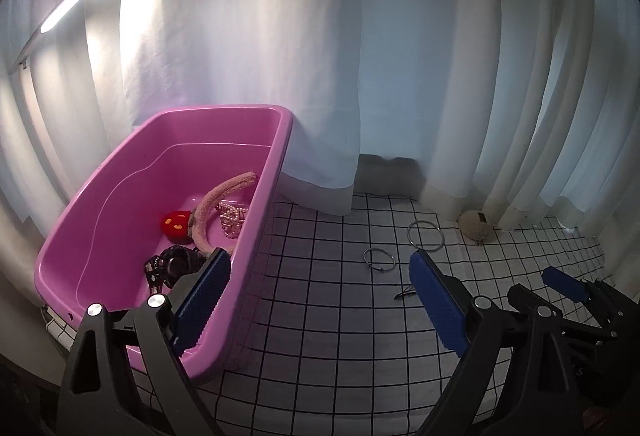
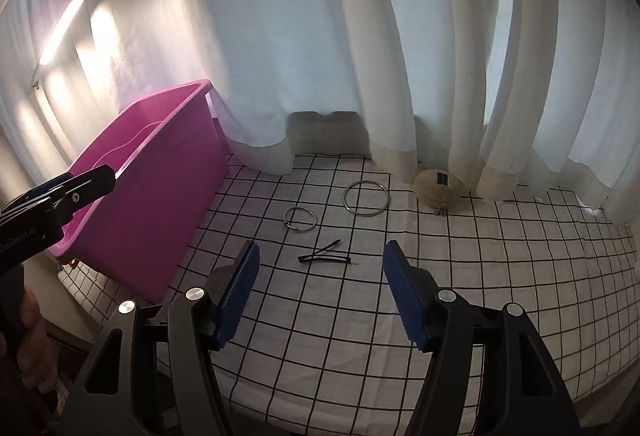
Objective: Organize jewelry
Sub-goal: 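Withdraw both tools from the tub back over the table, then lower the left tool to the black hair clips while the right tool approaches the beige pouch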
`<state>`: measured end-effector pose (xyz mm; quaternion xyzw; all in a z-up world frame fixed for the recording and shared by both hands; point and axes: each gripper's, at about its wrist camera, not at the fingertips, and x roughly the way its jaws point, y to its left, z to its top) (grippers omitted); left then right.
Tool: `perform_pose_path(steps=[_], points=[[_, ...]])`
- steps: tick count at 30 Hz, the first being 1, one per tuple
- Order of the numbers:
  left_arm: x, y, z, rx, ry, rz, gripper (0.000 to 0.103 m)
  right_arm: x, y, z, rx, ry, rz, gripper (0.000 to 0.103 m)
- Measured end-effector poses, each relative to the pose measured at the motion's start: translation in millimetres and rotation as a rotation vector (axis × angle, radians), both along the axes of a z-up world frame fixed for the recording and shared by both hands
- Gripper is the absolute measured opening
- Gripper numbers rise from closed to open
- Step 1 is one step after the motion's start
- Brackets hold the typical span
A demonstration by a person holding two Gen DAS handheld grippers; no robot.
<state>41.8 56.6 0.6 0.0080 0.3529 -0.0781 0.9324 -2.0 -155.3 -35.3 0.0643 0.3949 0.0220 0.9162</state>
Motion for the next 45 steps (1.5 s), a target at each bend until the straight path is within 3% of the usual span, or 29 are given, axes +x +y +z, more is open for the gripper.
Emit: perform_pose_path(steps=[4, 10, 20, 24, 30, 38, 45], points=[[0.7, -28.4, -13.3, -0.001, 0.032, -0.047, 0.089, -14.4, -36.0, -3.5, -0.015, 0.004, -0.077, 0.062], [8.7, -53.3, -39.9, 0.004, 0.086, -0.014, 0.090, -8.5, -88.0, -12.9, -0.022, 0.026, -0.130, 0.064], [31.5, -78.4, -87.0, 0.027, 0.179, 0.252, 0.090, 53.3, -156.0, -49.7, -0.048, 0.079, 0.040, 0.064], [33.3, -91.4, -102.9, 0.045, 0.193, 0.365, 0.090, 81.9, -169.6, -66.0, -0.038, 0.094, 0.159, 0.064], [36.0, -102.9, -128.5, -0.001, 0.237, 0.493, 0.090, 116.5, -182.7, -91.1, -0.037, 0.123, 0.248, 0.064], [49.8, -117.2, -158.0, -0.016, 0.271, 0.511, 0.090, 152.2, -180.5, -127.5, -0.043, 0.157, 0.256, 0.064], [60.3, -130.4, -191.0, -0.040, 0.303, 0.505, 0.090, 175.9, -167.2, -148.4, -0.093, 0.120, 0.286, 0.064]])
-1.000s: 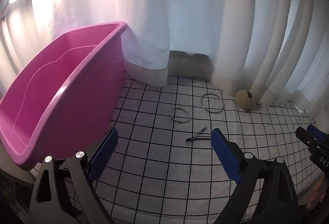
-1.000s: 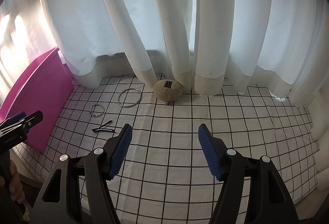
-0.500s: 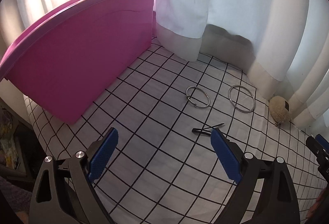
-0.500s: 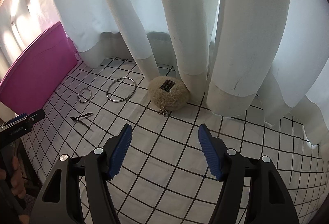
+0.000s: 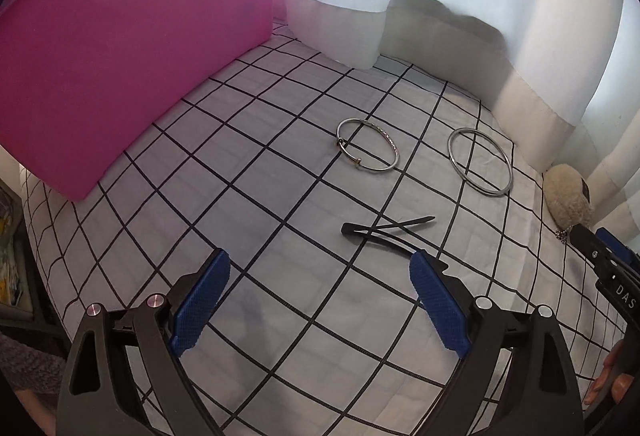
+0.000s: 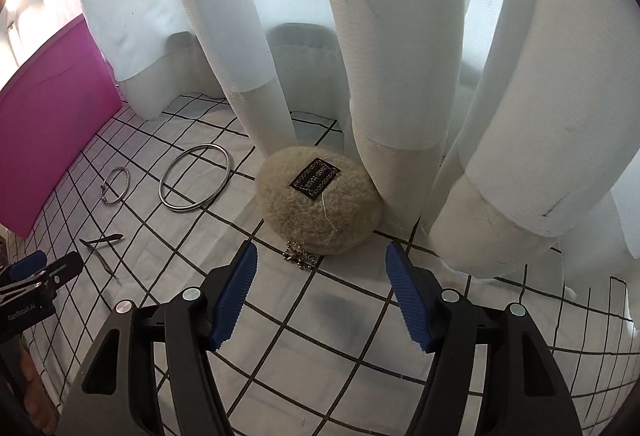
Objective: Organize jewelry
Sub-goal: 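Lower the left tool to the black hair clips while the right tool approaches the beige pouch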
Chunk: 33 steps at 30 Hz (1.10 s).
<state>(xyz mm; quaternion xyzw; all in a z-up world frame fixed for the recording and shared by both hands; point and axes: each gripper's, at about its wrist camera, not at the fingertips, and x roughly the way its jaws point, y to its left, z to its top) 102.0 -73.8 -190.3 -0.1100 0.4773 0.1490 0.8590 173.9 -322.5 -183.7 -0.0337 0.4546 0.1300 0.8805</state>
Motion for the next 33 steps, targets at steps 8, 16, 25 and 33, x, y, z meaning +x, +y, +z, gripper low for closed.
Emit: perform_pose_path(steps=[8, 16, 25, 33], points=[[8.7, -8.2, -11.8, -0.022, -0.016, 0.014, 0.090, 13.0, 2.5, -11.2, -0.012, -0.023, 0.015, 0.064], [7.6, -12.3, -9.3, -0.049, -0.034, 0.036, 0.090, 23.4, 6.1, -11.9, 0.020, -0.019, 0.016, 0.066], [16.7, -13.8, -5.4, -0.040, -0.037, 0.062, 0.092, 26.8, 9.4, -11.7, 0.006, -0.037, 0.002, 0.067], [25.5, -9.0, -9.1, -0.043, -0.070, 0.118, 0.097, 34.9, 25.2, -15.1, -0.067, -0.056, -0.002, 0.067]])
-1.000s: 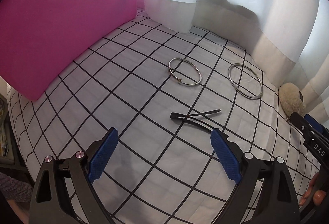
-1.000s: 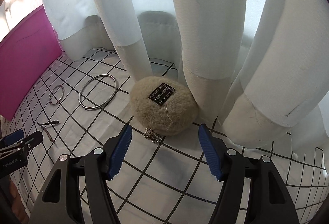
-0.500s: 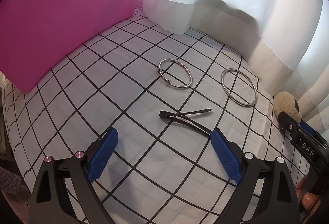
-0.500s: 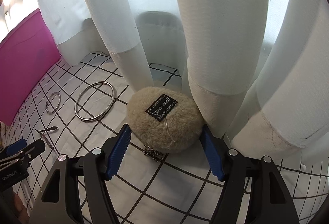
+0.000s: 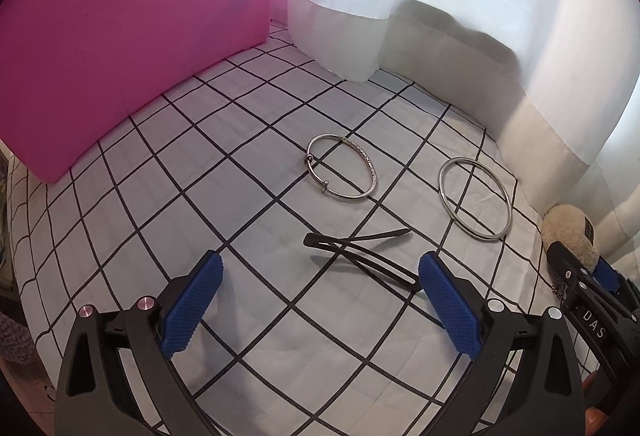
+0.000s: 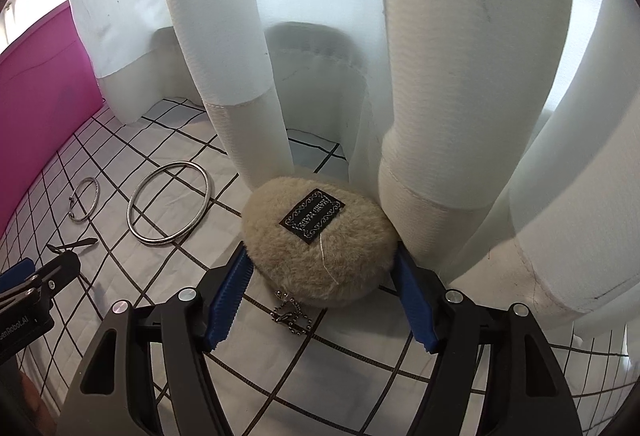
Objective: Organize jewelry
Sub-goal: 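Lower the left tool to the black hair clips while the right tool approaches the beige pouch, then close the left tool on the hair clips while the right tool grips the pouch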
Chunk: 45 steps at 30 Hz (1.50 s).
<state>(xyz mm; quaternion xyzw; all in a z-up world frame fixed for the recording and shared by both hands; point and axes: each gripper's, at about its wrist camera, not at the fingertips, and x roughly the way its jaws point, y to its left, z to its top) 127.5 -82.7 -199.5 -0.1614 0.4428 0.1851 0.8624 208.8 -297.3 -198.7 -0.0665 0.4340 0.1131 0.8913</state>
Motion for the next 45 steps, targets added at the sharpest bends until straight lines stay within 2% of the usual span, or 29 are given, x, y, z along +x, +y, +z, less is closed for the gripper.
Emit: perform_pose_path(steps=[3, 6, 9, 14, 18, 20, 25, 26, 28, 31, 40, 45], points=[[0.1, 3.1, 0.7, -0.026, -0.007, 0.023, 0.096, 1.3, 4.8, -0.7, -0.011, -0.005, -0.001, 0.067], [-3.4, 4.1, 6.8, -0.034, -0.054, 0.046, 0.096, 1.4, 7.9, -2.2, 0.001, -0.005, -0.002, 0.067], [5.9, 0.8, -0.5, -0.021, 0.002, 0.033, 0.096, 1.0, 5.7, -3.7, 0.014, -0.002, -0.009, 0.067], [13.3, -11.8, -6.4, 0.084, 0.034, 0.018, 0.097, 3.5, 6.9, -7.9, -0.004, 0.005, -0.008, 0.067], [15.1, -14.0, -7.0, 0.103, 0.044, 0.001, 0.096, 7.0, 9.6, -12.0, -0.006, 0.007, -0.013, 0.067], [11.5, -12.8, -5.2, 0.103, 0.042, -0.007, 0.090, 6.7, 9.9, -12.4, -0.005, 0.006, -0.012, 0.067], [-3.3, -2.7, -1.0, 0.107, 0.016, -0.012, 0.054, 6.5, 9.4, -14.0, 0.005, 0.005, -0.007, 0.066], [-6.8, -1.7, -0.4, 0.113, 0.008, -0.014, 0.050, 5.7, 8.9, -13.7, 0.008, 0.004, -0.006, 0.064], [-9.8, 2.8, 0.4, 0.118, -0.005, -0.017, 0.027, 2.1, 6.8, -11.9, 0.014, 0.000, -0.006, 0.062], [-6.6, 9.6, 0.7, 0.108, -0.013, -0.027, 0.005, -1.6, 4.7, -10.2, 0.029, -0.005, -0.006, 0.059], [-13.5, 25.1, 2.6, 0.036, -0.053, -0.046, 0.003, -21.5, -3.8, -3.0, 0.055, -0.039, 0.002, 0.057], [-22.9, 21.2, 13.2, 0.052, -0.070, -0.076, 0.003, -41.3, -6.2, 1.6, 0.097, -0.047, 0.013, 0.056]])
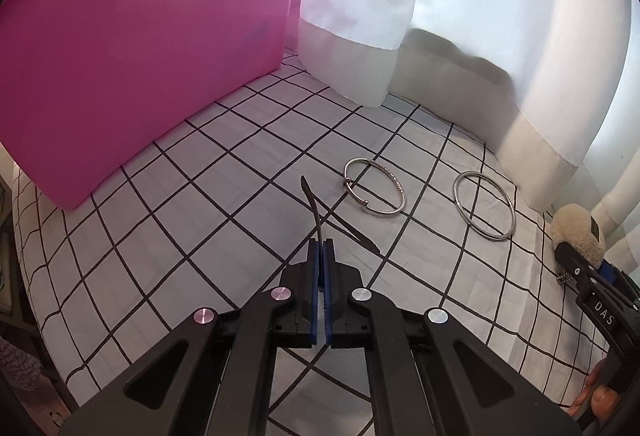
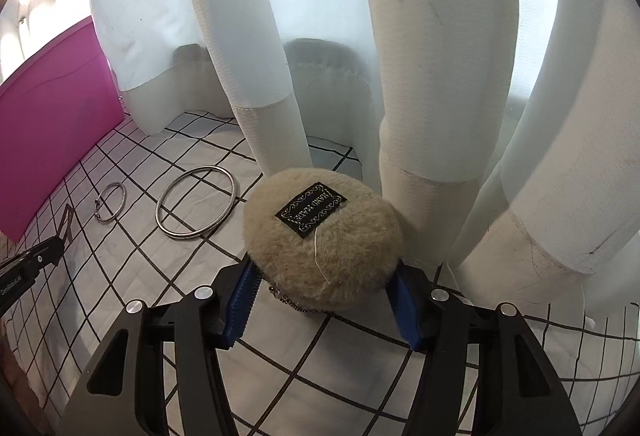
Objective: Organize jewelry
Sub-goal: 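Close the left tool on the hair clips while the right tool grips the pouch, then carry the hair clips and beige pouch over the pink tub with both tools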
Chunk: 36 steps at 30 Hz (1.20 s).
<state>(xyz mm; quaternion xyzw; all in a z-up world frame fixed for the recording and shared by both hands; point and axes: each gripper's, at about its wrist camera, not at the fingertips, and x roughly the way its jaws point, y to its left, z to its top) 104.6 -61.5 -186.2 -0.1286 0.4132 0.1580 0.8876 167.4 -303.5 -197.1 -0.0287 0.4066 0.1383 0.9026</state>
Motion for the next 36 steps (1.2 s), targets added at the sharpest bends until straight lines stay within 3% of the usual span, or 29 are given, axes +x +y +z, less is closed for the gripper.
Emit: perform_pose_path(steps=[10, 20, 30, 36], points=[[-20.9, -14.0, 29.8, 0.036, 0.008, -0.077, 0.003, -43.0, -8.1, 29.5, 0.055, 0.023, 0.040, 0.056], [-63.9, 7.5, 117.6, 0.088, -0.063, -0.056, 0.003, -72.1, 16.1, 115.6, 0.142, -0.031, 0.157, 0.056], [-90.4, 92.5, 216.1, 0.157, -0.204, 0.057, 0.003, -70.7, 108.3, 209.1, 0.251, -0.147, 0.310, 0.056], [-82.8, 166.4, 246.7, 0.218, -0.238, 0.074, 0.003, -49.5, 191.9, 242.9, 0.301, -0.174, 0.380, 0.057]])
